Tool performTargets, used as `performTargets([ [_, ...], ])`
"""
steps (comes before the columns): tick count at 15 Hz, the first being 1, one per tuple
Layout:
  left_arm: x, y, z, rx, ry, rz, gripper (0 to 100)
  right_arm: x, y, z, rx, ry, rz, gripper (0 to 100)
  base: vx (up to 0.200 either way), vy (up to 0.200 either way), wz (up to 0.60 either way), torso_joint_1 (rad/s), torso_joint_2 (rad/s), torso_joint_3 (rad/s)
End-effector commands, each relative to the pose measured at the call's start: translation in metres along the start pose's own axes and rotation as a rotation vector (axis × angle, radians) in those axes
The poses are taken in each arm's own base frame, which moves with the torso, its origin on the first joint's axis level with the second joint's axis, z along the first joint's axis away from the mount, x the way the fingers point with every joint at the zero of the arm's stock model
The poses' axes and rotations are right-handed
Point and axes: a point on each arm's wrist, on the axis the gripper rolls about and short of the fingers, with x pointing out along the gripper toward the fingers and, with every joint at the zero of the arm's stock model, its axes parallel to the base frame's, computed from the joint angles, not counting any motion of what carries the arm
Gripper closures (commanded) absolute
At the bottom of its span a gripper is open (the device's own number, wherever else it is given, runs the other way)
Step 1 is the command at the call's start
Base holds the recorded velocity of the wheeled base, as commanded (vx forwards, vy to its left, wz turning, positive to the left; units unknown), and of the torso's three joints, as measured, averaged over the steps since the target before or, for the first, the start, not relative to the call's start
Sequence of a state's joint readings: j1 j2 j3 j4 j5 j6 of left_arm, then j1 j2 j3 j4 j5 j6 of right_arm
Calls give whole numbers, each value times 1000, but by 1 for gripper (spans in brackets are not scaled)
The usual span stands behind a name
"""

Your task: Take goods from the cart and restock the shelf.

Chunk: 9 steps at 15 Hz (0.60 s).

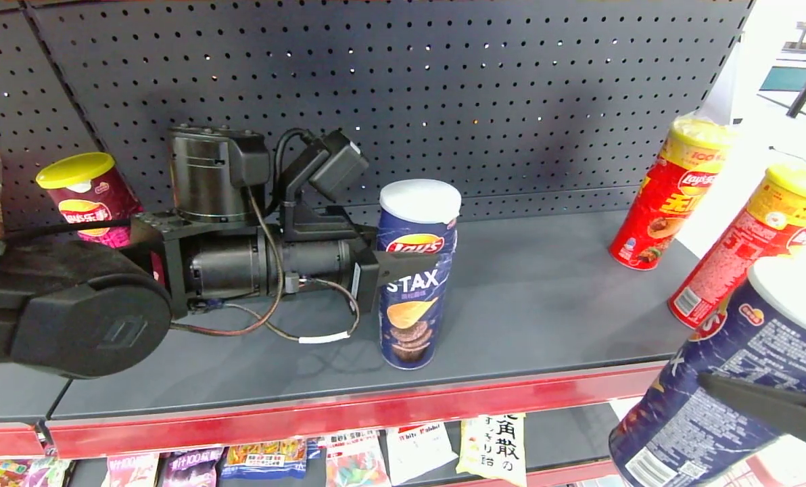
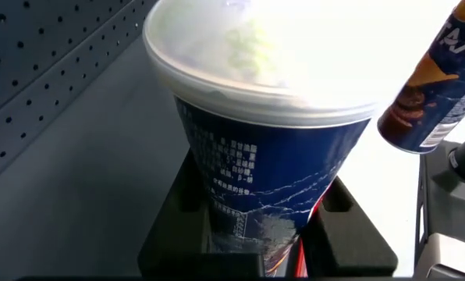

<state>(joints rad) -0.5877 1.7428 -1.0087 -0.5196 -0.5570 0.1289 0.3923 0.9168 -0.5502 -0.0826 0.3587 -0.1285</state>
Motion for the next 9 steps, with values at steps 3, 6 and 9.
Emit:
performTargets([
  [3,-5,-4,-3,-6,11,-1,100,3,-1,3,0,1,1,100,0,0,0,0,0,0],
  [6,-13,-9,-5,-12,17,-2,100,4,-2,2,2,5,3,100,0,0,0,0,0,0],
  [9,-19,-16,-6,-33,19,-9,100,7,-3,3,2,12,5,100,0,0,0,0,0,0],
])
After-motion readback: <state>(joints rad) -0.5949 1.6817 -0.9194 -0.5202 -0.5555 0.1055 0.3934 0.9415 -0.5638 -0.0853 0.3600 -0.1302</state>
